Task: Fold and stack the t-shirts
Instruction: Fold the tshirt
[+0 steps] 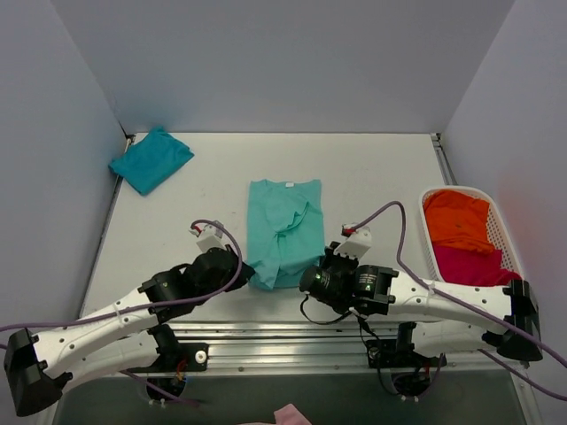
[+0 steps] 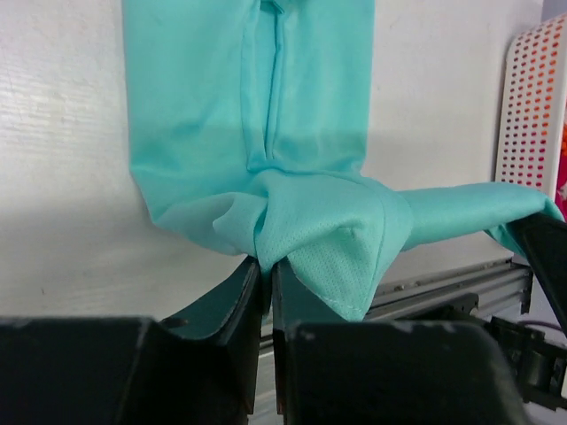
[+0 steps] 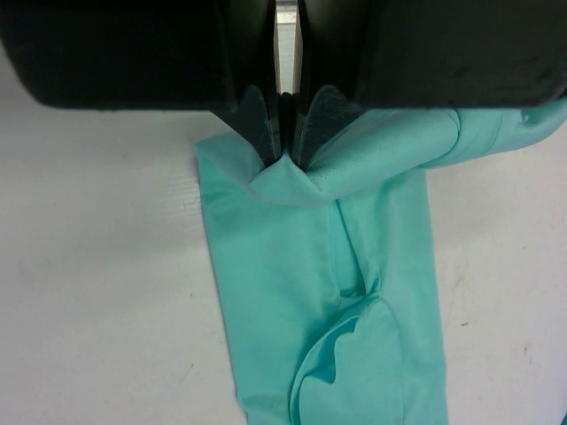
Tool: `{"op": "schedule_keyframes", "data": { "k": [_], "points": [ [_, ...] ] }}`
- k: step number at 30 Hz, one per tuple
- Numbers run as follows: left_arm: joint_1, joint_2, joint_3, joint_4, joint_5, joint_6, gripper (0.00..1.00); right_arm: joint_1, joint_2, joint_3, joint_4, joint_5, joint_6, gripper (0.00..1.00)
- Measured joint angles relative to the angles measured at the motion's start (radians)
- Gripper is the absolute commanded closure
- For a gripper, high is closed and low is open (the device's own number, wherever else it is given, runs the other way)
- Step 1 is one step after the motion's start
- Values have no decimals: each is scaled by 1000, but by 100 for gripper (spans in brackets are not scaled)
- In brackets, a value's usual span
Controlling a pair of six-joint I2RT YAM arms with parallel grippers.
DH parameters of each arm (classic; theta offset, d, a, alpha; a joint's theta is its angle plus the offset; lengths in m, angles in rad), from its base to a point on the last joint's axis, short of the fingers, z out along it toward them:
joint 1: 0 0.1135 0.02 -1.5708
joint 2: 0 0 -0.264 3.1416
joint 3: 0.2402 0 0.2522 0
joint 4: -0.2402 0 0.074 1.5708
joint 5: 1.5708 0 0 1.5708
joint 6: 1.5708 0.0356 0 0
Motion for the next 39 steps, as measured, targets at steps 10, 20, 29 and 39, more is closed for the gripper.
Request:
{"op": "schedule_keyframes", "data": {
  "k": [10, 20, 29, 39],
  "points": [
    [263, 334, 40, 229, 250, 118, 91, -153, 117, -2, 224, -87, -239, 100],
    [361, 565, 148, 369, 406, 161, 86, -266, 204, -2, 361, -165, -351, 100],
    [629, 954, 446, 394, 605, 198, 6, -604, 612, 294, 410, -296, -511, 0],
    [770, 1040, 660, 323, 671, 219, 6, -661, 480, 430, 357, -292, -561, 0]
  ]
}}
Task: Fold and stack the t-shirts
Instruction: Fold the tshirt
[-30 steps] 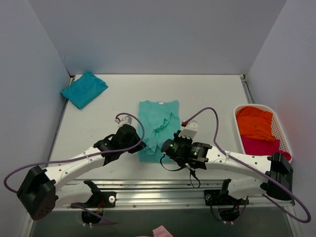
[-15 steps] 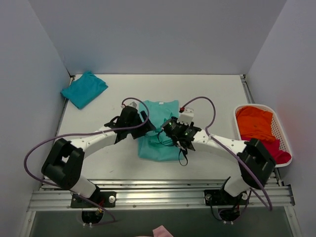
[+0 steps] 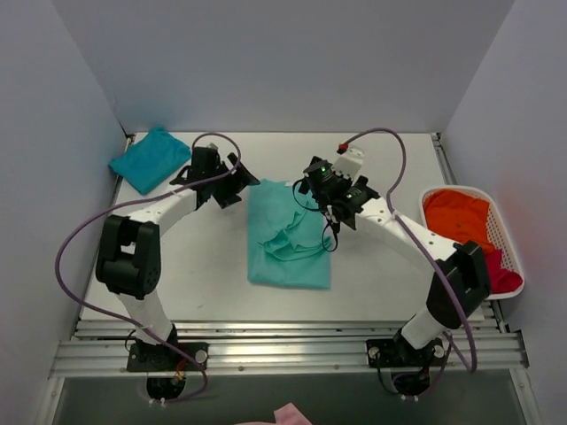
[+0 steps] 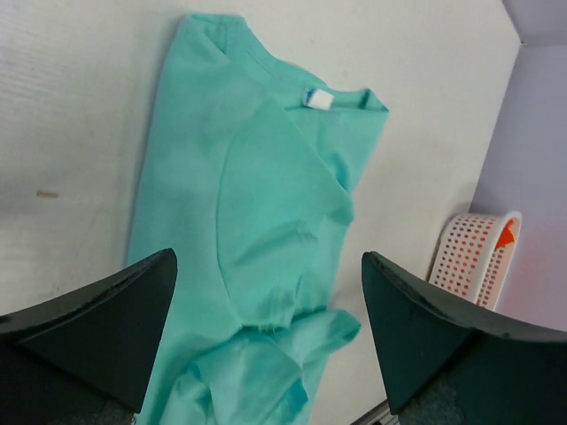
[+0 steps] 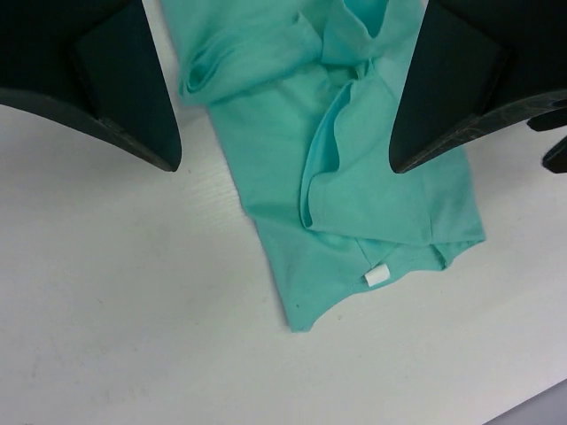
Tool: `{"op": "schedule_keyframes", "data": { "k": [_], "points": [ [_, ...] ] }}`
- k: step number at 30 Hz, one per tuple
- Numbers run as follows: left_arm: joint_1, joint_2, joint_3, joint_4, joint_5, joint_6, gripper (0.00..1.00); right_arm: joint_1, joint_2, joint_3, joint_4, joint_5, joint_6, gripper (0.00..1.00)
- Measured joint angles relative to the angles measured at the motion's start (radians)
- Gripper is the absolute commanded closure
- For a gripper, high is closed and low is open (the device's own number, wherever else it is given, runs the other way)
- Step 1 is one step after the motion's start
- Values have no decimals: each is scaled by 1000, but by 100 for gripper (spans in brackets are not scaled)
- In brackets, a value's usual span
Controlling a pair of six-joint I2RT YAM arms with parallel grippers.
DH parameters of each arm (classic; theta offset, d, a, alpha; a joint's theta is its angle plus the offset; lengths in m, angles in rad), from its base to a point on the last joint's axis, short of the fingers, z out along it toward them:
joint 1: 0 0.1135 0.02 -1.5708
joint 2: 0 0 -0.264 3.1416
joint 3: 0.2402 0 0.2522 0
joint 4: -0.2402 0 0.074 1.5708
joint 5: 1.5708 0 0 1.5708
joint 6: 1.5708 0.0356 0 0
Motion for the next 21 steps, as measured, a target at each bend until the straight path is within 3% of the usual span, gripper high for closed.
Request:
{"op": "schedule_keyframes", "data": {
  "k": [1, 4, 5, 7, 13, 15, 17, 20, 21],
  "points": [
    [-5, -51, -26, -3, -11, 8, 6, 5, -45, -29, 1, 2, 1, 1],
    [-16, -240, -132, -1, -40, 27, 6, 23, -197, -156, 10, 4, 8, 29],
    [-17, -299, -166, 2, -51, 33, 6, 32, -238, -199, 13, 1, 14, 62],
    [-16, -400, -229, 16, -76, 42, 6, 72, -304, -296, 45, -9, 26, 100],
    [-14, -480, -357, 26, -142, 63, 6, 230, -261, -403, 81, -62, 99, 97],
    [-14, -480, -381, 24, -154, 69, 6, 263, -217, -404, 96, -74, 121, 84],
    [-12, -473, -393, 30, -156, 71, 6, 286, -179, -407, 115, -79, 139, 58],
    [-6, -450, -396, 56, -155, 72, 6, 307, -122, -407, 138, -90, 162, 38],
    [-4, -438, -396, 66, -154, 73, 6, 310, -106, -407, 141, -92, 166, 37]
  ]
}}
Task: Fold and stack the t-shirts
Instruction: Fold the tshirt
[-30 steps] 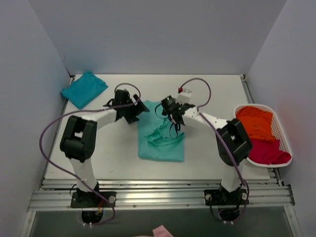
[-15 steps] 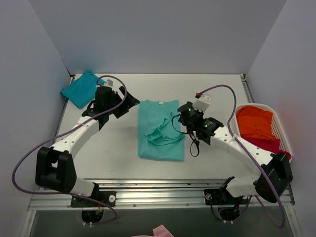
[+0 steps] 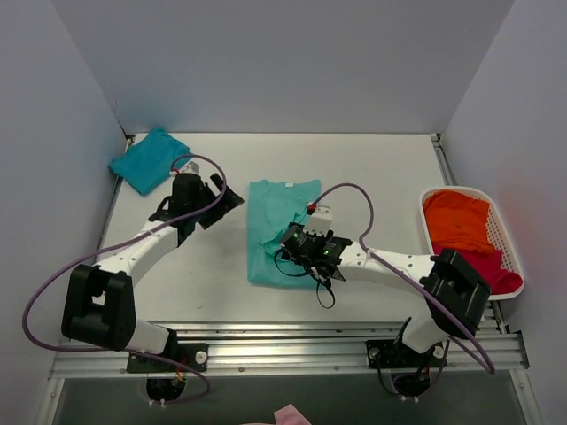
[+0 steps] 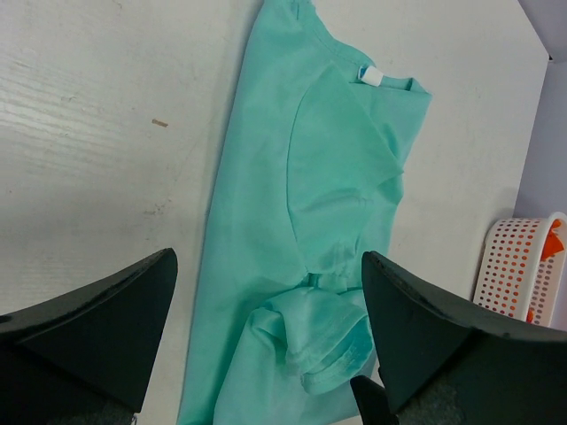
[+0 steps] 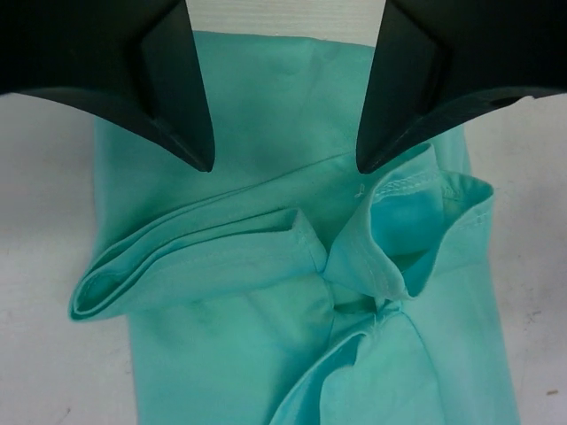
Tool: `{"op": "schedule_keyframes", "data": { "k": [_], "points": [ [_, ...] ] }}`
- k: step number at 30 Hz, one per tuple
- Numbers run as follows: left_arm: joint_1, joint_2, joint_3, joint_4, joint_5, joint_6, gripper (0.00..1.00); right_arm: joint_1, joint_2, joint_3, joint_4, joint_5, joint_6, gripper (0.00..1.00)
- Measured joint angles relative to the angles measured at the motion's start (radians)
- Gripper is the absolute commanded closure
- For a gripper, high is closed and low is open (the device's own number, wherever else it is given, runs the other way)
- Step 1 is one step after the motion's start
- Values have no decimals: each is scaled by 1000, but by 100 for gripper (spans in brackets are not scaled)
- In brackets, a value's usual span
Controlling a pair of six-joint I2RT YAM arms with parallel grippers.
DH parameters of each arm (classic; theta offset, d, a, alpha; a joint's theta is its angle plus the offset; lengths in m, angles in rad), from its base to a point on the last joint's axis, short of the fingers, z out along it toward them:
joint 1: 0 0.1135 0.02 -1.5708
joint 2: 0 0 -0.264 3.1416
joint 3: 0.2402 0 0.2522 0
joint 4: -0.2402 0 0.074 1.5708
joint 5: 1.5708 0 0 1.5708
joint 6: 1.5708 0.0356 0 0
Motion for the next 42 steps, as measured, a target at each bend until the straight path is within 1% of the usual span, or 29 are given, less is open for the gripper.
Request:
{"op": "schedule_keyframes", "data": {
  "k": [6, 13, 17, 24, 29, 33, 42],
  "points": [
    [16, 58, -12, 53, 21, 0, 6, 3, 56, 0, 14, -3, 21, 36],
    [39, 68, -31, 99, 46, -1, 6, 5, 128, 0, 47, -13, 33, 38],
    [48, 68, -36, 118, 56, -1, 6, 25, 166, 0, 48, -20, 48, 40],
    [62, 69, -52, 136, 70, -1, 6, 85, 171, 0, 46, -19, 78, 42],
    [65, 84, -53, 159, 81, -1, 6, 98, 185, 10, 39, -10, 87, 45],
    [70, 89, -55, 163, 86, -1, 6, 84, 255, 62, 42, 14, 72, 48],
    [100, 89, -64, 172, 107, 0, 6, -21, 356, 176, 76, 30, 14, 50]
  ]
}}
